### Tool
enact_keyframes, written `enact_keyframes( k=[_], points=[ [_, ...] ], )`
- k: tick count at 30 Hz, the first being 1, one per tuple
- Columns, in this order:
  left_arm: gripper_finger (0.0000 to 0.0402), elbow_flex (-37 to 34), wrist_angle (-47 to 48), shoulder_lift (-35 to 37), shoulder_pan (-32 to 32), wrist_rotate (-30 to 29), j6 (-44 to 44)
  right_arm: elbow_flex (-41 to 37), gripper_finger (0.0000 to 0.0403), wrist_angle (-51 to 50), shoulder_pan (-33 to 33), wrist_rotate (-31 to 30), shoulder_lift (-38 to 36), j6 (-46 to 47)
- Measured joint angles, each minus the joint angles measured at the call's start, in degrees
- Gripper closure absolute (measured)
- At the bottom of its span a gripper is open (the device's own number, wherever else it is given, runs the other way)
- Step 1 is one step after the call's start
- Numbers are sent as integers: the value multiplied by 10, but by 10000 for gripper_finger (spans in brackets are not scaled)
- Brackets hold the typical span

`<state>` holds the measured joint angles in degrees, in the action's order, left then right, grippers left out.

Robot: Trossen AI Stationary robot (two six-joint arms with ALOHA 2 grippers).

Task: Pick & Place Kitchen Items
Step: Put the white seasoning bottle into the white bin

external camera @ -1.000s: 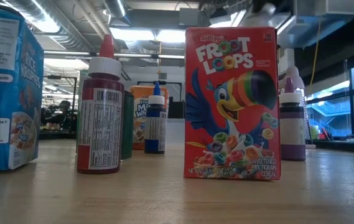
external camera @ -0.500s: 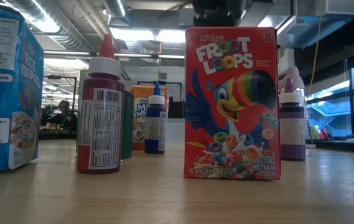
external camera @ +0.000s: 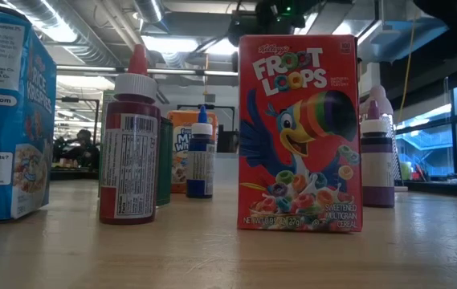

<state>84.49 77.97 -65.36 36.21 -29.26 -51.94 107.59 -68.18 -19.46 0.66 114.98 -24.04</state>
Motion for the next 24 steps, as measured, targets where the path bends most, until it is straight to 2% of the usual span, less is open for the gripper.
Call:
enact_keyframes(
  k=[15,24],
  points=[
    [173,0,0,0,0,-20,6,0,189,-28,0,15,14,-23],
    [173,0,0,0,0,-22,7,0,189,-7,-1,15,18,-38]
  ],
)
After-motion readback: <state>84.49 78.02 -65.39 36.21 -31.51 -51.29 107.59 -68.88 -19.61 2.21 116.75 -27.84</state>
